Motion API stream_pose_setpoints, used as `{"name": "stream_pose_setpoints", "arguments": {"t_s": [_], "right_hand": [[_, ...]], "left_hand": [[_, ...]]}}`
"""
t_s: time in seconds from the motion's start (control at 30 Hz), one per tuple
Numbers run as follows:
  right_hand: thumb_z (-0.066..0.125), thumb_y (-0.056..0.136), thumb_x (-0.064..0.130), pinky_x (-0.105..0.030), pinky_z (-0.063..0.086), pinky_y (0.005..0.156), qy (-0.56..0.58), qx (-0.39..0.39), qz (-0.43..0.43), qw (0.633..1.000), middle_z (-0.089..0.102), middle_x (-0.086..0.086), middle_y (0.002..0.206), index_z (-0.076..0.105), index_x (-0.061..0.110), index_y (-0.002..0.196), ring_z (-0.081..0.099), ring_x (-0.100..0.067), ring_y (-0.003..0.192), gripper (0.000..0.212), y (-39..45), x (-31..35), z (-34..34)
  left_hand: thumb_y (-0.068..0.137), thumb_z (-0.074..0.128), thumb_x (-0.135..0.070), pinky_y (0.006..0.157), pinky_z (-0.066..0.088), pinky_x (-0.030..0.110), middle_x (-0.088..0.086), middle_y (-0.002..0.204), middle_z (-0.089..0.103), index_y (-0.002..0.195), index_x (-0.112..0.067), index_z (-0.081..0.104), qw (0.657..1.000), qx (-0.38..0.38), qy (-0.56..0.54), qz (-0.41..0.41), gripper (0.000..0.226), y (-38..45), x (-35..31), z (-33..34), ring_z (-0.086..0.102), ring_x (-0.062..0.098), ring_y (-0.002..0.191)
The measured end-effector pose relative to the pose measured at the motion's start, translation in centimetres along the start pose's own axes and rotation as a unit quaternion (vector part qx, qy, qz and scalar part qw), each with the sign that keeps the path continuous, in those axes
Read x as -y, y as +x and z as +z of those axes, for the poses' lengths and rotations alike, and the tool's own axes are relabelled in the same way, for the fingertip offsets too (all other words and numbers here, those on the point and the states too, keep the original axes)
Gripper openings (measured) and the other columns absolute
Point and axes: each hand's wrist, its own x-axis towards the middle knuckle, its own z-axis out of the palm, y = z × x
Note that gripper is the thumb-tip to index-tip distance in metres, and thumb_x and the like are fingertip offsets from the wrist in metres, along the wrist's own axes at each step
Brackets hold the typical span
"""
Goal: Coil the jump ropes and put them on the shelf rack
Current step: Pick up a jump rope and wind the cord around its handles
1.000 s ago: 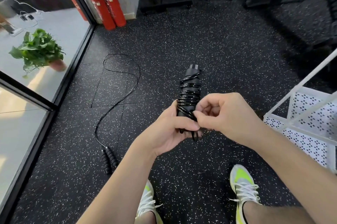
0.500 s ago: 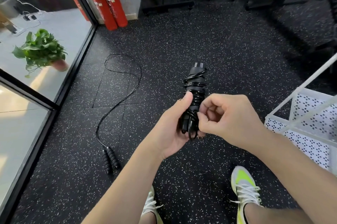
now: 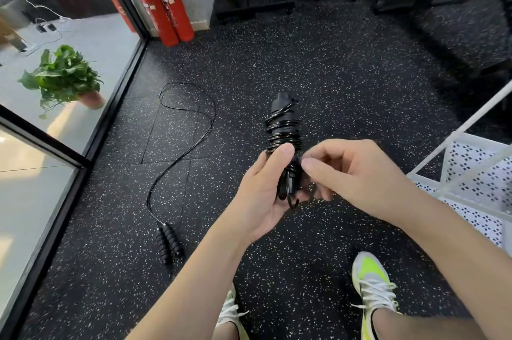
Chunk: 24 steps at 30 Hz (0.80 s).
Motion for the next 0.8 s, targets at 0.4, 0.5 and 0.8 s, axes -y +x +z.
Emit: {"name": "stream_pose_setpoints", "arguments": {"t_s": [0.4, 0.5, 0.8], "right_hand": [[0.085, 0.074, 0.028, -0.021, 0.042, 0.054, -0.066, -0.047, -0.015, 0.997, 0.063, 0.001, 0.070, 0.062, 0.022, 0.082, 0.050, -0.003, 0.055, 0.026, -0.2, -0.8, 0.9], [0.084, 0.077, 0.026, -0.022, 0.044, 0.056, -0.035, -0.052, -0.014, 0.998, 0.059, 0.003, 0.066, 0.062, 0.020, 0.081, 0.051, -0.005, 0.057, 0.023, -0.1, -1.2, 1.0], [0.078, 0.084, 0.016, -0.046, 0.054, 0.042, 0.053, -0.124, 0.002, 0.991, 0.052, 0.002, 0.057, 0.057, 0.022, 0.076, 0.062, -0.027, 0.043, 0.023, -0.5, -1.5, 2.6]], "left_hand": [[0.089, 0.064, -0.037, 0.076, 0.058, 0.036, 0.016, 0.108, 0.071, 0.135, 0.000, 0.051, 0.998, -0.052, 0.032, -0.009, 0.061, 0.2, 0.1, 0.4, 0.071, 0.027, 0.093], [0.086, 0.068, -0.040, 0.074, 0.060, 0.036, 0.017, 0.104, 0.072, 0.132, 0.000, 0.053, 0.998, -0.042, 0.045, -0.015, 0.063, 0.2, 0.0, 0.2, 0.070, 0.027, 0.092], [0.094, 0.061, -0.043, 0.064, 0.051, 0.048, 0.026, 0.092, 0.062, 0.129, 0.014, 0.041, 0.999, 0.021, 0.042, 0.004, 0.070, 0.2, -0.2, 0.5, 0.061, 0.035, 0.075]]}}
